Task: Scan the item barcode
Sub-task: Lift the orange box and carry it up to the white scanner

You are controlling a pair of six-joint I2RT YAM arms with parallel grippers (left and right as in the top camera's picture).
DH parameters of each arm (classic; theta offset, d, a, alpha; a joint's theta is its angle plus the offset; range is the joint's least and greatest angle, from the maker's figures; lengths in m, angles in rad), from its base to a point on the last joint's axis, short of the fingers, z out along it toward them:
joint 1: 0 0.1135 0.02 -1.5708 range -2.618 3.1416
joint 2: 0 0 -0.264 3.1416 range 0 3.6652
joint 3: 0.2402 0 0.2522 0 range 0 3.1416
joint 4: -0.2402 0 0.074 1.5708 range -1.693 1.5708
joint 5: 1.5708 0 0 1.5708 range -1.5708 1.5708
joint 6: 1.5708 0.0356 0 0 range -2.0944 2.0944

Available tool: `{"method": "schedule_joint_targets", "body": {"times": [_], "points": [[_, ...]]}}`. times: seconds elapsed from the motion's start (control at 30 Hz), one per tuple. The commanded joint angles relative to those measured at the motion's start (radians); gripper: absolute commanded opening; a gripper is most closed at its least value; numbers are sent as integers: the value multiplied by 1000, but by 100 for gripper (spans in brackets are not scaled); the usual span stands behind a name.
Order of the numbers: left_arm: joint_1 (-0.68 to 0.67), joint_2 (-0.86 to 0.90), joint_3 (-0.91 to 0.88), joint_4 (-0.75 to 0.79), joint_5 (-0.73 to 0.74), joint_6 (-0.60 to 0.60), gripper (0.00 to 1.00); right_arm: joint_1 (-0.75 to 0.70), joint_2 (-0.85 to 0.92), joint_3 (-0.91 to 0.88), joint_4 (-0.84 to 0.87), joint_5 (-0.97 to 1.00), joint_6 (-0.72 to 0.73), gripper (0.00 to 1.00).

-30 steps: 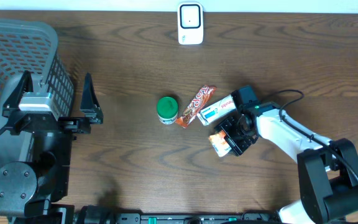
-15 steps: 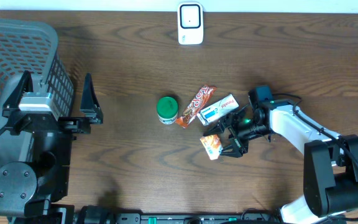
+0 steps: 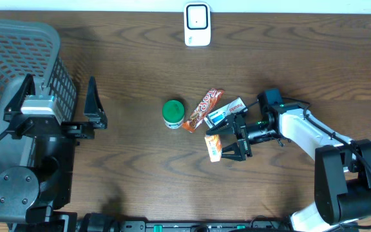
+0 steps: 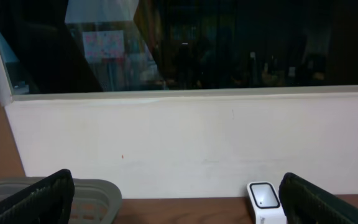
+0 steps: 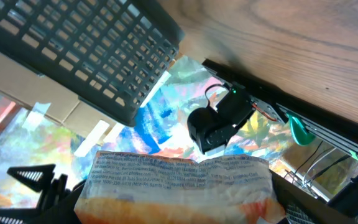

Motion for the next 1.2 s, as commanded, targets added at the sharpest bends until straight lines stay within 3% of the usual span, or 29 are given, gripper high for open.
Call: {"method": "schedule_joint_targets", "body": {"times": [0.0, 0.13, 0.27, 0.37, 0.63, 0.7, 0.87, 1.03, 1.17], "points": [[-3, -8, 0, -2, 6, 2, 99, -14, 5, 15, 0, -32, -49, 69], [-3, -10, 0, -32, 6, 2, 99, -13, 5, 15, 8, 3, -53, 69], [-3, -8, 0, -119, 6, 2, 99, -13, 5, 20, 136, 14, -52, 69], [-3, -8, 0, -230, 6, 2, 99, -11, 5, 40, 256, 102, -54, 64], [-3, -8, 0, -642, 5, 6, 99, 2, 5, 143, 298, 239, -127, 65], [-3, -8, 0, -658, 6, 84, 99, 16, 5, 179, 299, 283, -131, 65], [-3, -8, 0, -627, 6, 111, 99, 71, 5, 275, 298, 553, -131, 66], [-3, -8, 0, -661, 6, 111, 99, 139, 5, 341, 304, 978, -103, 68], [-3, -8, 0, -697, 6, 111, 99, 189, 5, 375, 391, 1211, -104, 71]]}}
